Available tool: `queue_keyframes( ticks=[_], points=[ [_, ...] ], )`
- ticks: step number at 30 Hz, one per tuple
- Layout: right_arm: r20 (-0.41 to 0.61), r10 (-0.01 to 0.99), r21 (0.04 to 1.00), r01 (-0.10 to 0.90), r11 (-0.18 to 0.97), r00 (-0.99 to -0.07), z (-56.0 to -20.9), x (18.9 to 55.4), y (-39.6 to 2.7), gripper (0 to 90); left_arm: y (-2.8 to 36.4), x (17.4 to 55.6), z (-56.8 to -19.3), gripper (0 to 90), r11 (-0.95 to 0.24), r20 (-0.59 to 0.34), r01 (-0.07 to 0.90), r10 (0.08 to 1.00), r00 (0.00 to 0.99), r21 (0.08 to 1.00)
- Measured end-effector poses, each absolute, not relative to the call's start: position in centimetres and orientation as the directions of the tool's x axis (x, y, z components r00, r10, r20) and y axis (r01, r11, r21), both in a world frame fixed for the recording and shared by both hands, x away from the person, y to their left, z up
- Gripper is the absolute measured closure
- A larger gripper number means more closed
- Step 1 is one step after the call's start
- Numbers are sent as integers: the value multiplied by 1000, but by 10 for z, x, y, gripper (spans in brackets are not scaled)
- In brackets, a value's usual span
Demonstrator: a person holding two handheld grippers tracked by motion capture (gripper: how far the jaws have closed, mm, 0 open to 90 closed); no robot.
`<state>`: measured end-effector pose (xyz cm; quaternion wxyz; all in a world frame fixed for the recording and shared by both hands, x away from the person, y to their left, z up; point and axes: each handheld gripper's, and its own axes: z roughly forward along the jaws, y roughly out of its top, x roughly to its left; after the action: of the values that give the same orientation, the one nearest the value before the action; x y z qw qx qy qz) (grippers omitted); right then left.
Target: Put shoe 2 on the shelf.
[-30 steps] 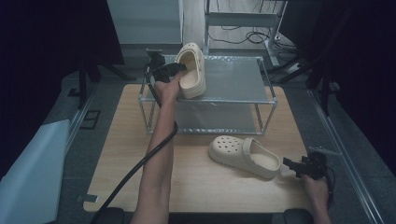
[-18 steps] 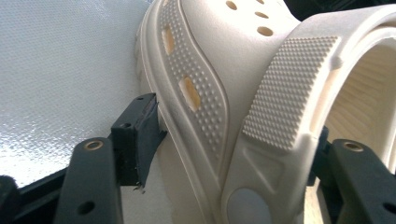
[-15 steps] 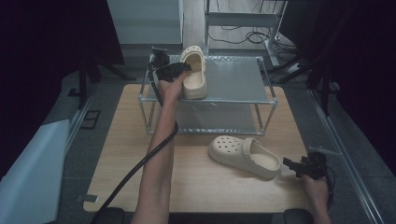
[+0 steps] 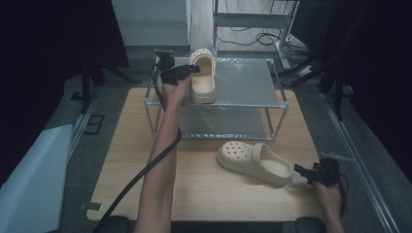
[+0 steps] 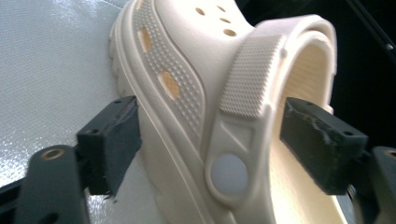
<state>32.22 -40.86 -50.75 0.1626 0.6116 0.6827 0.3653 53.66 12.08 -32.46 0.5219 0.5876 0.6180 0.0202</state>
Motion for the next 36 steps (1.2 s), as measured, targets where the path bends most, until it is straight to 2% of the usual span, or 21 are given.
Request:
queue_keyframes(
  ticks=[27, 36],
  points=[
    [227, 950, 714, 700, -12, -216, -506, 322, -406, 71, 147, 478, -316, 26, 177, -572, 664, 693, 440, 726],
    [222, 950, 717, 697, -6, -220, -506, 322, -407, 71, 156, 454, -321, 14, 157, -546, 637, 689, 476, 755]
  ],
)
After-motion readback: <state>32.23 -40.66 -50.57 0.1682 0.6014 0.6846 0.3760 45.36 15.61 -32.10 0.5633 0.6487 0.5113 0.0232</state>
